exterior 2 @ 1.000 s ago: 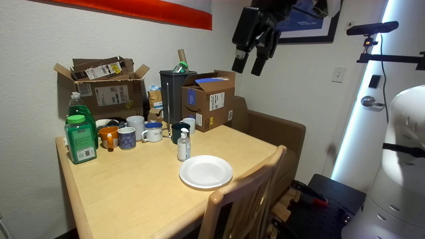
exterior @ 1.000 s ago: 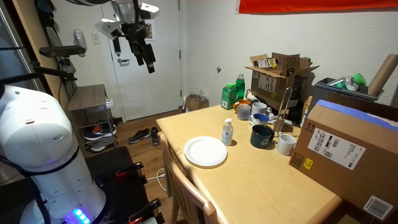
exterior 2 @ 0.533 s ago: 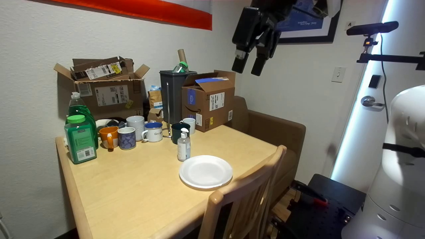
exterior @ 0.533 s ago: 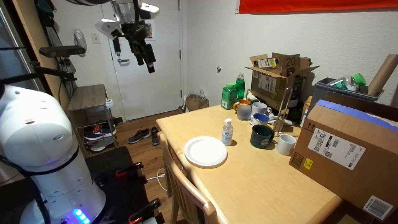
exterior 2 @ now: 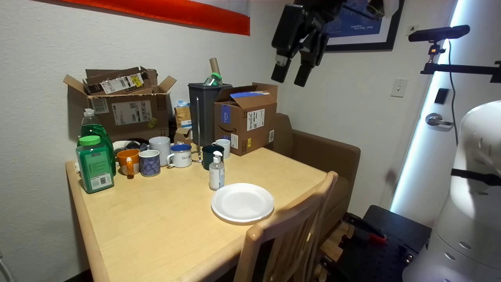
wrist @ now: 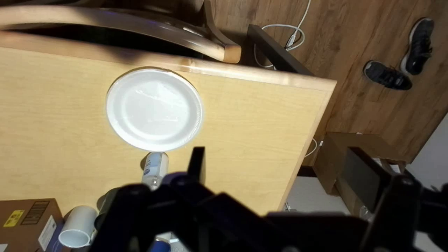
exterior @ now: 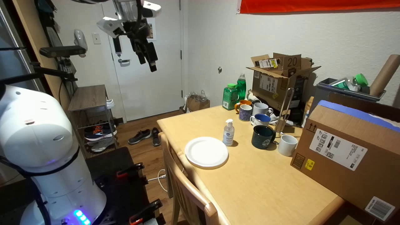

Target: Press the pump dispenser on the bottle next to the plate

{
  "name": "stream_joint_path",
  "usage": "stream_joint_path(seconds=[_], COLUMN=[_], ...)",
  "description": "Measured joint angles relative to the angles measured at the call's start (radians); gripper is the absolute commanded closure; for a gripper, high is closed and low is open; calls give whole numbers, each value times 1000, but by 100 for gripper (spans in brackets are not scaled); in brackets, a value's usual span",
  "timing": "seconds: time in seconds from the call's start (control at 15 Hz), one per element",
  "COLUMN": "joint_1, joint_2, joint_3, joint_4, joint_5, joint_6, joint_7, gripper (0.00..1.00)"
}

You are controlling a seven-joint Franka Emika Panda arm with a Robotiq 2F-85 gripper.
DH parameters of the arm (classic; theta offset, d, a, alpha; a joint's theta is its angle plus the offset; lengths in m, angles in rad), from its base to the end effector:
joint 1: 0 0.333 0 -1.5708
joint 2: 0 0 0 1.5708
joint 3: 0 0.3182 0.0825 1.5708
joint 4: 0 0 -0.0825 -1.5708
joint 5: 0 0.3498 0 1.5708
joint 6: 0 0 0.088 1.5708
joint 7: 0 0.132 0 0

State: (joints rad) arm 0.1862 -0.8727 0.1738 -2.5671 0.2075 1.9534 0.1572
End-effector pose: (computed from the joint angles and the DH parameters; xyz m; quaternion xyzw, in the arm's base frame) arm 0.2613 0.1274 0.5300 -0.9900 -0.0521 -0.1152 0.0621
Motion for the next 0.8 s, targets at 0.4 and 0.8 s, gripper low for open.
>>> stream_joint_path(seconds=[0.4, 0.8], joint_1=[-11, -30], joint_2=[82, 208], joint_3=[-32, -70], joint_4=[83, 179], joint_5=[-3, -5], joint_6=[0, 13], joint_7=[-40, -90], gripper=[0, 0])
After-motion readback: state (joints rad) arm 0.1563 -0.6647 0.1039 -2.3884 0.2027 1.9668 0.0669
